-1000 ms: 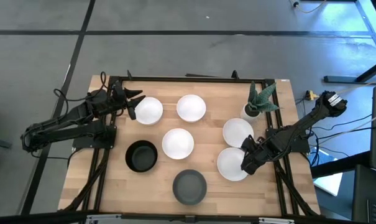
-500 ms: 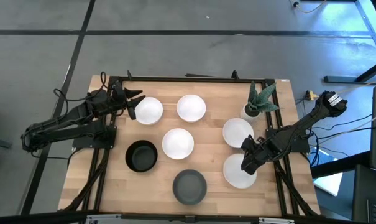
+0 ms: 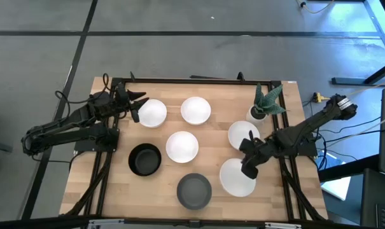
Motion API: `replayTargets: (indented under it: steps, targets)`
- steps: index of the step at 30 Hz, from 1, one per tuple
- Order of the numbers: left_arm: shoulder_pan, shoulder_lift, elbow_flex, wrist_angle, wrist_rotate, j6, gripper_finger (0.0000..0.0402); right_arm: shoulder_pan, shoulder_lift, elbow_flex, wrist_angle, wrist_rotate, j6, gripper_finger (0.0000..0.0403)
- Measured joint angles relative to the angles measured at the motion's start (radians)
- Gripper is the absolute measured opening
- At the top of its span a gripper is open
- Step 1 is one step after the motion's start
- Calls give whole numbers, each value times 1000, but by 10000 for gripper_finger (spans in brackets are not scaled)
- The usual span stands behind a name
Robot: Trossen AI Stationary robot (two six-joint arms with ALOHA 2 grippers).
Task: Nest bowls inside each other
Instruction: Stack the white bowl on top of the gray bowl
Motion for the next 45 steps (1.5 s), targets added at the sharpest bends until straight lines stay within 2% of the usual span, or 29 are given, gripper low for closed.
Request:
replayTargets:
  steps: [7, 13, 18, 24, 29, 36, 45]
  targets:
    - [0, 17, 0, -1, 0, 0, 130, -96, 70, 156, 43, -13, -248, 6]
    - [0, 39, 0, -42, 0, 0, 130, -157, 226, 323, 43, -66, -431, 6]
    - [0, 38, 0, -74, 13, -6, 130, -178, 379, 461, 59, -134, -506, 6]
    - [-1, 38, 0, -75, 30, -26, 130, -185, 562, 584, 151, -226, -512, 6]
    - [0, 38, 0, -75, 30, -26, 130, -185, 689, 640, 153, -233, -498, 6]
    - [0, 38, 0, -75, 30, -22, 130, -185, 774, 641, 151, -209, -423, 6]
    - [0, 38, 0, -78, 30, -19, 130, -186, 797, 641, 123, -175, -368, 7]
